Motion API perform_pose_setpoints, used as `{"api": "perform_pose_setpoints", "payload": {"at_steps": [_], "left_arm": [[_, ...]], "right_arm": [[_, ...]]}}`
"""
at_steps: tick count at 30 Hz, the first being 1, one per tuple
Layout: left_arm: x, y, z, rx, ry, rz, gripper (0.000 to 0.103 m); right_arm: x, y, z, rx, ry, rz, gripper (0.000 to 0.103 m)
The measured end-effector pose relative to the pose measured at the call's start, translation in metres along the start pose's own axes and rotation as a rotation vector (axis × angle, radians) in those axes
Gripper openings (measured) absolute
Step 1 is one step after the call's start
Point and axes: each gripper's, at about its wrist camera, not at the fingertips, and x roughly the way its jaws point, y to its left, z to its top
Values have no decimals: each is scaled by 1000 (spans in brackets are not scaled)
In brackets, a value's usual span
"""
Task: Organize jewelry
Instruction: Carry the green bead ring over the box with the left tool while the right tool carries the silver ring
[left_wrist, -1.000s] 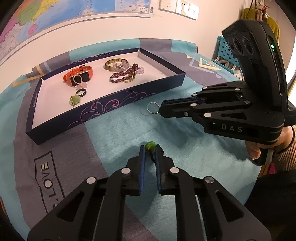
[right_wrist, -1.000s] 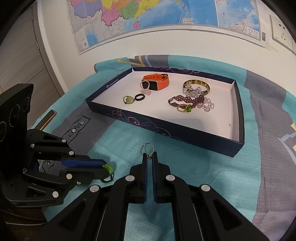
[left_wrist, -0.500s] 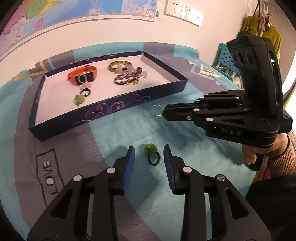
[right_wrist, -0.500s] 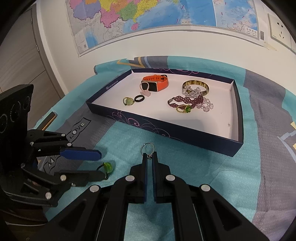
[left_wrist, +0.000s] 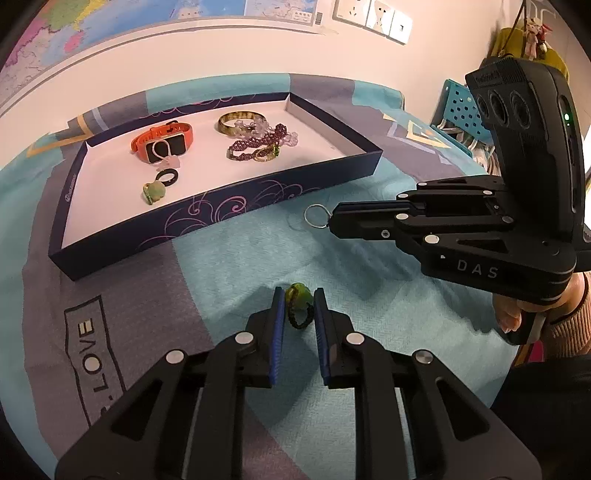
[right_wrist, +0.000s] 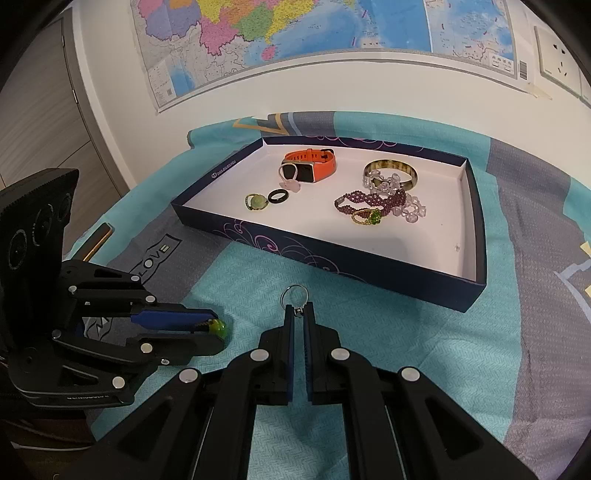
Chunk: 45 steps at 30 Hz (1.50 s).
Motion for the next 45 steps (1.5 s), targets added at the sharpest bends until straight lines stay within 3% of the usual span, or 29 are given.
{"api": "perform_pose_setpoints", "payload": {"at_steps": [31,45], "left_arm": [[-41,33,26,-75,-136,103,16],[-42,41,39,-86,-164,129,16]], "right_arm": [[-12,1,22,-14,-63,-1,3],[-12,0,34,-27,-84,-4,3]]}}
